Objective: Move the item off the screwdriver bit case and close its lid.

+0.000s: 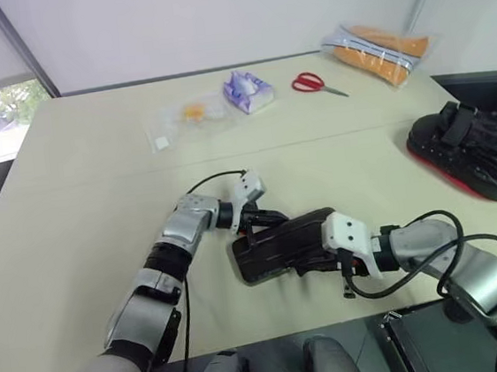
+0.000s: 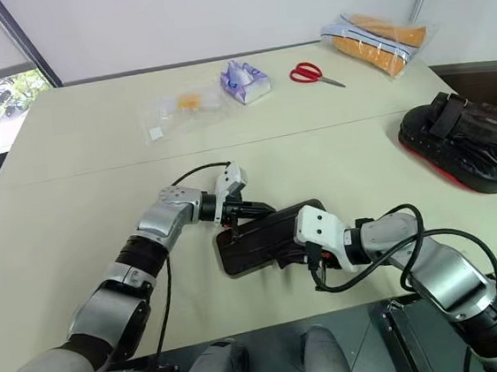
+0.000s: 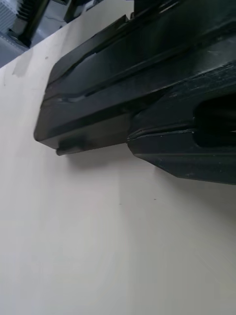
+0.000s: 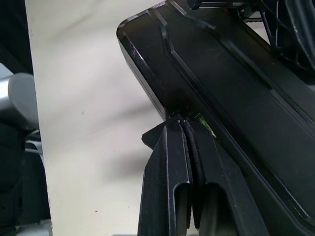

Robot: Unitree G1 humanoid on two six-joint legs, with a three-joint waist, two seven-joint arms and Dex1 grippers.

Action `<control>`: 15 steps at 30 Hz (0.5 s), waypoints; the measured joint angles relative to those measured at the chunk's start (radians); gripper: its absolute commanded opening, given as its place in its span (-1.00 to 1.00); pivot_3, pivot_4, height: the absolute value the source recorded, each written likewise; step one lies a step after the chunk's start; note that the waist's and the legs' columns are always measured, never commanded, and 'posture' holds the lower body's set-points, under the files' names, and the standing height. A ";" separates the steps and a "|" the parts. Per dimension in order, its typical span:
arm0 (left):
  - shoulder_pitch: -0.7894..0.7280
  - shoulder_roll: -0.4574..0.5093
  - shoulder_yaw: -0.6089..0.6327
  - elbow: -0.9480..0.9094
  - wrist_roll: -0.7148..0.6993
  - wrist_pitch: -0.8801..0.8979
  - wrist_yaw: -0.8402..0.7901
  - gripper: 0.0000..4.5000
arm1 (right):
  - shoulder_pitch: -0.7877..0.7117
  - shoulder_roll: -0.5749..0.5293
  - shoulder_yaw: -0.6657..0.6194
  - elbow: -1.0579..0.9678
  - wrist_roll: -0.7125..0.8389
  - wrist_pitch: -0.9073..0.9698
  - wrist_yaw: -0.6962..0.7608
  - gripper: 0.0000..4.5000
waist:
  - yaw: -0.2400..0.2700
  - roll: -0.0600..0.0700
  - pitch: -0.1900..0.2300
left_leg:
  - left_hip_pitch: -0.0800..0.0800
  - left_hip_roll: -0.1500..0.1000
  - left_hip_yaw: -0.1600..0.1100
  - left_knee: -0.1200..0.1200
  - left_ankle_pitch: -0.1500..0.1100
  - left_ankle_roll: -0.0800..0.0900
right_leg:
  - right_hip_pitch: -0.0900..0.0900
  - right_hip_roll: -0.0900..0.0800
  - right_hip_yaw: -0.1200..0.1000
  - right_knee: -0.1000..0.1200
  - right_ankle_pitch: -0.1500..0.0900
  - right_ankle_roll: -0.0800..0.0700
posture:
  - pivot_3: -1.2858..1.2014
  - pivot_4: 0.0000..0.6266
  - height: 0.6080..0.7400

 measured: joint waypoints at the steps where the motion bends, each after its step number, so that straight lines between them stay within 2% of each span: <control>1: 0.000 -0.003 0.000 0.000 0.003 -0.003 0.000 -1.00 | 0.003 -0.004 0.000 -0.002 0.000 -0.001 -0.001 -0.96 | 0.001 0.000 0.000 | 0.000 0.000 0.000 0.000 0.000 0.000 | 0.001 0.000 0.000 0.000 0.000 0.000 | 0.03 -0.52 1.00; 15: 0.003 -0.009 0.001 0.002 0.012 -0.008 0.000 -1.00 | 0.020 -0.011 0.008 -0.010 -0.016 -0.018 -0.012 -0.96 | 0.000 0.000 0.000 | 0.003 0.000 -0.001 0.000 0.000 0.000 | 0.004 0.000 -0.001 -0.001 0.000 0.000 | 0.03 -0.52 1.00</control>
